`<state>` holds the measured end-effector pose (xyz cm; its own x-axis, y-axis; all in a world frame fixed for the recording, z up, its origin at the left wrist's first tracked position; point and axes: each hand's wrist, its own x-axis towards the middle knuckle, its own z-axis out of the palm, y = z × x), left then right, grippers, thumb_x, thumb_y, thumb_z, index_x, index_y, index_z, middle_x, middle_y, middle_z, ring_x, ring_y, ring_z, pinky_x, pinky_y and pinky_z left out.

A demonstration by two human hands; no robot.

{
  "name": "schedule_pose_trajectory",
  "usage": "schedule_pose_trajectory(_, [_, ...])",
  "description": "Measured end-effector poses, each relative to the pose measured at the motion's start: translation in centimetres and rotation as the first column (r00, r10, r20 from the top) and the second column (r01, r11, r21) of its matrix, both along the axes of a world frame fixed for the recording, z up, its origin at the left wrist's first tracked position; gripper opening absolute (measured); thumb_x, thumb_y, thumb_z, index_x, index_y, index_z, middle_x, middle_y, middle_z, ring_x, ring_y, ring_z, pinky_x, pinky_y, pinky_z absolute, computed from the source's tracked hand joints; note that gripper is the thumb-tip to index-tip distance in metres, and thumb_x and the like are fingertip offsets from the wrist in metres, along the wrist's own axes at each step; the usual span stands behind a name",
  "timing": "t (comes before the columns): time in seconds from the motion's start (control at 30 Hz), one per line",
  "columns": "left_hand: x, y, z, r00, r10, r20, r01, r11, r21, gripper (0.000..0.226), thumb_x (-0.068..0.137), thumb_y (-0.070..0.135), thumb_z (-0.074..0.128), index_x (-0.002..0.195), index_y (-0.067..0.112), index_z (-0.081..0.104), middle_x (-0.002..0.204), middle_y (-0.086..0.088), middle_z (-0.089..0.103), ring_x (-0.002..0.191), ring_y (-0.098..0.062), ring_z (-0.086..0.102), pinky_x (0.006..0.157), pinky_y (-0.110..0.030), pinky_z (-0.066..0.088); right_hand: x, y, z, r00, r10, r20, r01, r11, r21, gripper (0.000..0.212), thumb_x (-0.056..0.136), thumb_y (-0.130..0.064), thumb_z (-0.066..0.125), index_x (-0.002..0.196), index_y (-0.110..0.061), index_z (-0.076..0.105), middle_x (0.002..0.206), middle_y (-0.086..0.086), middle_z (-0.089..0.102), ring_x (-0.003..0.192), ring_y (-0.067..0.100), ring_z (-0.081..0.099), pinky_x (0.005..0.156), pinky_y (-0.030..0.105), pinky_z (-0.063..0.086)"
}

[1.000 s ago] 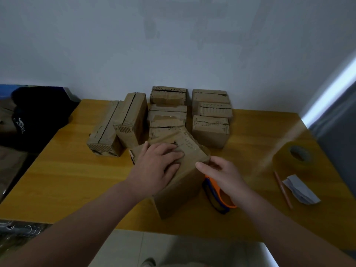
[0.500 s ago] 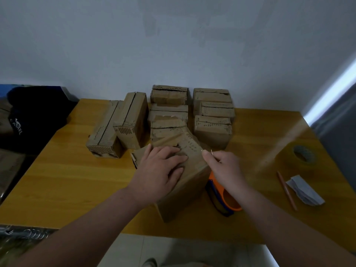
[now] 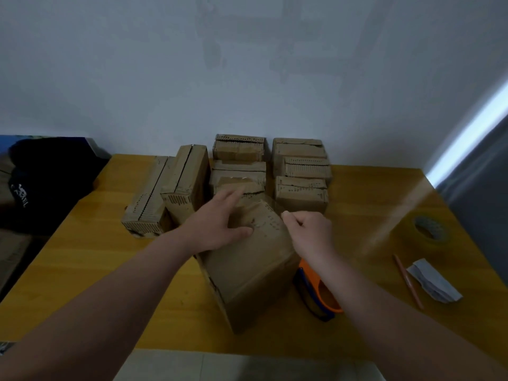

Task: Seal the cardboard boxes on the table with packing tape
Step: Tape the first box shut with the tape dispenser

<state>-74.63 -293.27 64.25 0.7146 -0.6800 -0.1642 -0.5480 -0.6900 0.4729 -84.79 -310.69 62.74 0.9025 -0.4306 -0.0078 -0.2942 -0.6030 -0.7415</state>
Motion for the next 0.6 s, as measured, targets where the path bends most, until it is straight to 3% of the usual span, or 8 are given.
schedule_pose_trajectory(0.03, [0.3,0.1,-0.1,0.997,-0.059,-0.05,0.06,0.998,0.018,0.085,0.09,0.049,0.057,0.154,0.027,0.007,0.159,0.005,0.009,0.143,-0.018,0.018,0.113,-0.03,0.021,0.2,0.1,0.1,0.999,-0.046,-0.007,0.046,0.994,0.097,0.048,0.1,-0.032,0.048,0.061,-0.008,0.062,0.06,0.007,0.057,0.059,0.021,0.054,0.062,0.033,0.047])
schedule_pose_trajectory(0.1, [0.3,0.3,-0.4,0.985,-0.157,-0.071,0.158,0.987,0.004,0.076,0.093,0.051,0.05,0.154,0.031,0.008,0.159,0.008,0.011,0.144,-0.014,0.017,0.113,-0.028,0.017,0.3,0.2,0.6,0.991,-0.126,-0.046,0.134,0.925,0.355,0.037,0.099,-0.032,0.05,0.086,-0.008,0.074,0.083,0.007,0.069,0.08,0.024,0.063,0.072,0.038,0.052])
schedule_pose_trajectory(0.17, [0.0,0.7,-1.0,0.976,-0.216,0.013,0.216,0.976,-0.014,0.071,0.094,0.058,0.038,0.153,0.033,0.007,0.158,0.01,0.011,0.142,-0.011,0.019,0.114,-0.026,0.019,0.3,0.3,1.3,0.985,-0.157,-0.066,0.168,0.825,0.54,0.028,0.099,-0.033,0.051,0.096,-0.018,0.075,0.093,0.0,0.07,0.089,0.017,0.063,0.069,0.03,0.051])
schedule_pose_trajectory(0.3, [-0.8,2.1,-1.6,0.959,-0.181,0.217,0.204,0.975,-0.09,0.072,0.086,0.069,0.018,0.15,0.038,0.014,0.151,0.01,0.021,0.132,-0.005,0.032,0.108,-0.022,0.03,0.4,1.0,2.1,0.993,-0.119,-0.011,0.1,0.775,0.624,0.028,0.099,-0.035,0.051,0.101,-0.02,0.074,0.103,-0.003,0.069,0.096,0.012,0.062,0.071,0.026,0.045])
schedule_pose_trajectory(0.4, [-1.1,3.3,-0.9,0.986,-0.058,0.157,0.118,0.907,-0.405,0.053,0.089,0.059,0.033,0.137,0.041,0.042,0.129,0.013,0.039,0.117,0.005,0.04,0.096,-0.008,0.033,0.5,1.8,2.6,0.994,-0.053,0.096,-0.006,0.846,0.533,0.028,0.099,-0.036,0.049,0.103,-0.024,0.074,0.101,-0.009,0.069,0.095,0.005,0.062,0.073,0.019,0.047])
schedule_pose_trajectory(0.47, [-1.1,3.8,-0.3,0.998,0.011,0.064,0.028,0.817,-0.576,0.035,0.086,0.05,0.045,0.116,0.045,0.063,0.121,0.015,0.045,0.112,0.003,0.045,0.09,-0.008,0.038,0.7,2.2,3.0,0.974,0.046,0.223,-0.126,0.925,0.359,0.028,0.099,-0.034,0.048,0.104,-0.023,0.074,0.096,-0.012,0.071,0.091,0.0,0.064,0.071,0.012,0.048])
schedule_pose_trajectory(0.53, [-1.2,4.1,0.3,0.998,0.054,-0.012,-0.049,0.771,-0.636,0.018,0.083,0.046,0.055,0.1,0.044,0.058,0.115,0.014,0.051,0.095,-0.005,0.055,0.079,-0.021,0.049,1.0,2.5,3.1,0.929,0.158,0.333,-0.23,0.955,0.188,0.031,0.1,-0.029,0.049,0.098,-0.013,0.076,0.09,-0.004,0.074,0.087,0.004,0.067,0.07,0.018,0.052])
schedule_pose_trajectory(0.6, [-1.4,4.6,0.5,0.986,0.046,-0.158,-0.142,0.723,-0.676,0.033,0.083,0.04,0.068,0.11,0.04,0.05,0.112,0.012,0.056,0.077,-0.014,0.057,0.068,-0.032,0.053,1.3,2.5,3.0,0.883,0.274,0.382,-0.32,0.946,0.062,0.035,0.099,-0.027,0.051,0.094,-0.004,0.076,0.094,-0.01,0.073,0.092,-0.001,0.066,0.078,0.021,0.052])
